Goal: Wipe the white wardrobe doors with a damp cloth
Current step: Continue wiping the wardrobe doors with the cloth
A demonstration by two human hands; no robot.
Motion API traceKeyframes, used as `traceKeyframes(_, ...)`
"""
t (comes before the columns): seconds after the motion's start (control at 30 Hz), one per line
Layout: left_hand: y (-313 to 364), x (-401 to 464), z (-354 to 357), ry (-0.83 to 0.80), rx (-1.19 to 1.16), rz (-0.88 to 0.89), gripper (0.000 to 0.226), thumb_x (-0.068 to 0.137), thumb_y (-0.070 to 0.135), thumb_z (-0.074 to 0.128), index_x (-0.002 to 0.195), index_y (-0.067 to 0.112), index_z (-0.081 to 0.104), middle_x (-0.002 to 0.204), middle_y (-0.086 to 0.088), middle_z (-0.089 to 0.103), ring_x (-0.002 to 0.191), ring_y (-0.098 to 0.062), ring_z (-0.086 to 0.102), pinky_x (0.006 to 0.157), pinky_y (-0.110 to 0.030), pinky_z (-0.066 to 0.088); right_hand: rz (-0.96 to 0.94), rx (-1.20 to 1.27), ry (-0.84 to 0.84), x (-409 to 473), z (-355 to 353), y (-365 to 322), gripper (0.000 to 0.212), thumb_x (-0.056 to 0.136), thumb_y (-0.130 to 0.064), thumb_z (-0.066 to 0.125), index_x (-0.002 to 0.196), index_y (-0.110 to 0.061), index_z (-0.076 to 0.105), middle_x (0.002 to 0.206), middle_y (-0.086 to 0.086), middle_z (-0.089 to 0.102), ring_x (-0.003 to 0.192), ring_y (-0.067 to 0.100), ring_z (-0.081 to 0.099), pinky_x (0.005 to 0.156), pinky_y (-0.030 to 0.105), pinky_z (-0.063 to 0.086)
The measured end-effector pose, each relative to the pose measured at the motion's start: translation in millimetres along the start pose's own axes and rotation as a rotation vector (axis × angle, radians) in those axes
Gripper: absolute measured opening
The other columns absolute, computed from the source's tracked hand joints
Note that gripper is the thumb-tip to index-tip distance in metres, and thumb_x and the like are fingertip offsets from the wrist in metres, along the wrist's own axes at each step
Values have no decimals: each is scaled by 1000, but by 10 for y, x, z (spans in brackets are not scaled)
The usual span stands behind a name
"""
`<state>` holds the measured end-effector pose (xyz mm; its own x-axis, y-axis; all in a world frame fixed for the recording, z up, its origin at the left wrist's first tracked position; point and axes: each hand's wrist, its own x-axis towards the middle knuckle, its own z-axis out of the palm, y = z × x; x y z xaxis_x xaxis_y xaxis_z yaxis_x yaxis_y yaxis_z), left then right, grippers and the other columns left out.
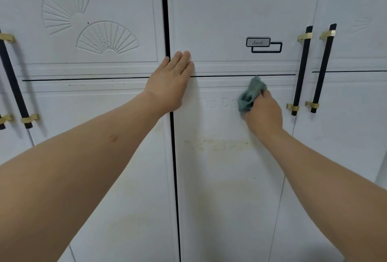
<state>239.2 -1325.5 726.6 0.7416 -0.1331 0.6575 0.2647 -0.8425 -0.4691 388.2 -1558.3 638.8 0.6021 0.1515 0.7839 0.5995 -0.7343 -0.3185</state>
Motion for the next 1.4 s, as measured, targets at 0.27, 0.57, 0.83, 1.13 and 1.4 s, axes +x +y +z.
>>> traceKeyframes(0.27, 5, -11, -14, -54, 33, -6, 89, 84, 11, 60, 158, 5, 10, 168, -16, -2, 155, -33, 0, 126, -46, 10, -208, -9, -47, -264, 467, -813, 82, 86, -22, 64, 158, -17, 26, 137, 13, 49, 90, 36, 58, 68, 36, 45)
traceKeyframes(0.57, -19, -4, -12, -16, 30, 13, 91, 84, 21, 65, 156, 2, 14, 167, -17, 3, 155, -33, 4, 125, -48, 14, -511, -278, -46, -472, 449, -1214, 78, 73, -8, 38, 150, -2, 42, 93, 14, 60, 65, 32, 55, 51, 33, 29)
traceKeyframes(0.83, 246, -18, -4, -76, -10, -114, 115, 73, 44, 67, 158, 1, 3, 166, -18, -9, 154, -35, -8, 126, -48, 8, -102, -190, -114, -393, 230, 135, 59, 94, -21, 61, 143, 5, 41, 128, 24, 53, 86, 36, 59, 67, 42, 51)
traceKeyframes(1.13, 320, -31, 90, -35, 5, -147, 119, 70, 34, 78, 156, -2, 3, 166, -21, -7, 154, -39, -6, 125, -49, 11, 400, 209, -25, -197, 219, -29, 47, 91, -17, 65, 134, -5, 51, 136, 11, 49, 106, 31, 62, 82, 34, 50)
traceKeyframes(1.4, 516, -7, 136, 10, -43, -214, 109, 76, 28, 70, 156, -4, 3, 166, -22, -8, 154, -39, -8, 125, -53, 6, -385, -70, -51, -645, 591, -839, 76, 78, -10, 37, 154, -8, 37, 107, 14, 58, 77, 34, 55, 60, 40, 48)
